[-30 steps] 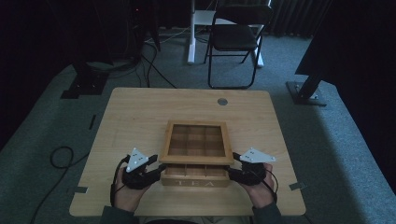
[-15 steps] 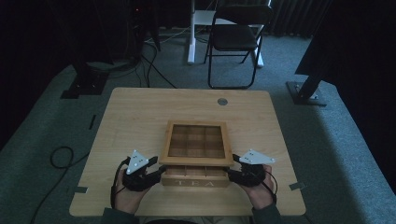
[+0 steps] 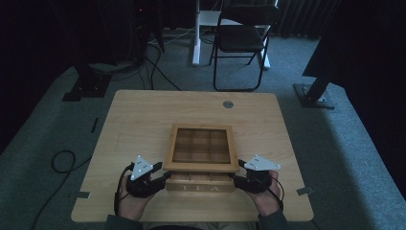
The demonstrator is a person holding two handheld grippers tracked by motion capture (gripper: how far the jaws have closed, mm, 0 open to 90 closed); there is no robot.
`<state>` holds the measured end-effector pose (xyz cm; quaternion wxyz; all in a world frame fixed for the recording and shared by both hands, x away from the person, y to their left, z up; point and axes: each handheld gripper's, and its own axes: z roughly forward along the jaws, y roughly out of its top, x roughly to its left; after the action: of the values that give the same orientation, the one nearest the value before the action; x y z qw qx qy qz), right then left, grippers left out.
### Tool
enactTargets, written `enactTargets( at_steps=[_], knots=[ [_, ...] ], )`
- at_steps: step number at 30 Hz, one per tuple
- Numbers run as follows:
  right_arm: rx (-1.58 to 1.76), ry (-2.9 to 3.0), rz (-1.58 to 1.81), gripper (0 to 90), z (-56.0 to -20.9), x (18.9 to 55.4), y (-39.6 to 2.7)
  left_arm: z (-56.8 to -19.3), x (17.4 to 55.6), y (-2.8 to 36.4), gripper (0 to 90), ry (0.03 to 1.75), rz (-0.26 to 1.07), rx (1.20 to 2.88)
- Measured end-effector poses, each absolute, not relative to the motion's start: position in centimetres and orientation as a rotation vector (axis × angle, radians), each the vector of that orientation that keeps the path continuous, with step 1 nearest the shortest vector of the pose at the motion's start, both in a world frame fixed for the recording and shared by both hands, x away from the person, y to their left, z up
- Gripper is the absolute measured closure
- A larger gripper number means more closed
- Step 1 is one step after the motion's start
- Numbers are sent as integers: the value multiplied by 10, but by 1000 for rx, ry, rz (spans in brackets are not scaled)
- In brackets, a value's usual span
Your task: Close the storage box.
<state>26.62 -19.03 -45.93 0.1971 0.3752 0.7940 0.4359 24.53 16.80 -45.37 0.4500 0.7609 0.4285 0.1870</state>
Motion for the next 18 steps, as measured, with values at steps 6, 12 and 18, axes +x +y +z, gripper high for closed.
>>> enactTargets(
  at_steps=[6,12,18],
  knots=[
    [1054,2229,1218,440,-462,265,-190,-456,245,168,519,1064,458,1885],
    [1056,2236,1212,440,-465,264,-190,-460,243,167,519,1066,453,1894],
    [1061,2243,1208,439,-469,262,-190,-465,243,165,520,1071,450,1897]
  ],
)
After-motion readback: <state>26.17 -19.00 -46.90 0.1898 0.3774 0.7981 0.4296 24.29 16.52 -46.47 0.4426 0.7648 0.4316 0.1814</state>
